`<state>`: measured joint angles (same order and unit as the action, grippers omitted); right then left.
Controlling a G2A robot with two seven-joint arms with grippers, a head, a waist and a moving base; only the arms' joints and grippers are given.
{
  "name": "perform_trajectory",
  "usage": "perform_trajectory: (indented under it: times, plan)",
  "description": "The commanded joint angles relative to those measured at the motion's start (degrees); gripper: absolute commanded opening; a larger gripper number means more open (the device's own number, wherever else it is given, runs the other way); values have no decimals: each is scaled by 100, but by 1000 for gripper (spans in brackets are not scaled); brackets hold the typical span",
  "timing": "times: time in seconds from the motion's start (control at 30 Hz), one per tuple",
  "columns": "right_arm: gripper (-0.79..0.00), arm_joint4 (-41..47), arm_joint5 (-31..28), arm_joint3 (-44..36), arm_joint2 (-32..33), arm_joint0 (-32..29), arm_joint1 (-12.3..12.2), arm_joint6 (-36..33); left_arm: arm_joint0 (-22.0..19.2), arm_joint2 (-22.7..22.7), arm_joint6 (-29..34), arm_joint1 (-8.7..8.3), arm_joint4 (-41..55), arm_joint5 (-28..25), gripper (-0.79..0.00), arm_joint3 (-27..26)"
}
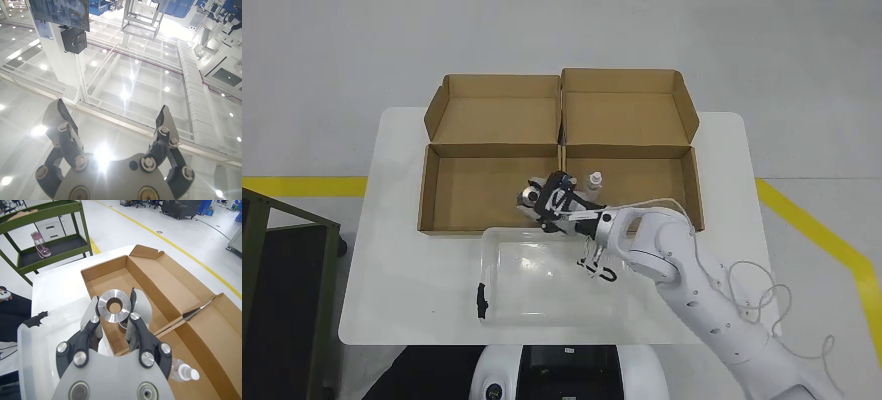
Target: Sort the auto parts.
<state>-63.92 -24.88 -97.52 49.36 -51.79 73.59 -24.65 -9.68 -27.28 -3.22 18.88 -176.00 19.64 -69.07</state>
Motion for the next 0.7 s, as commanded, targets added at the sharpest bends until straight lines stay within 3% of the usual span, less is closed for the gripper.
perform_trajectory:
  times: [0.0, 0.67]
  plan:
    - [-785, -61, 110, 167, -246, 206, 78, -83, 0, 0, 0, 0, 0, 0, 0, 0]
    - [-785, 98, 738, 1986, -1833, 1866, 1037, -847, 0, 0, 0, 0, 0, 0, 0, 0]
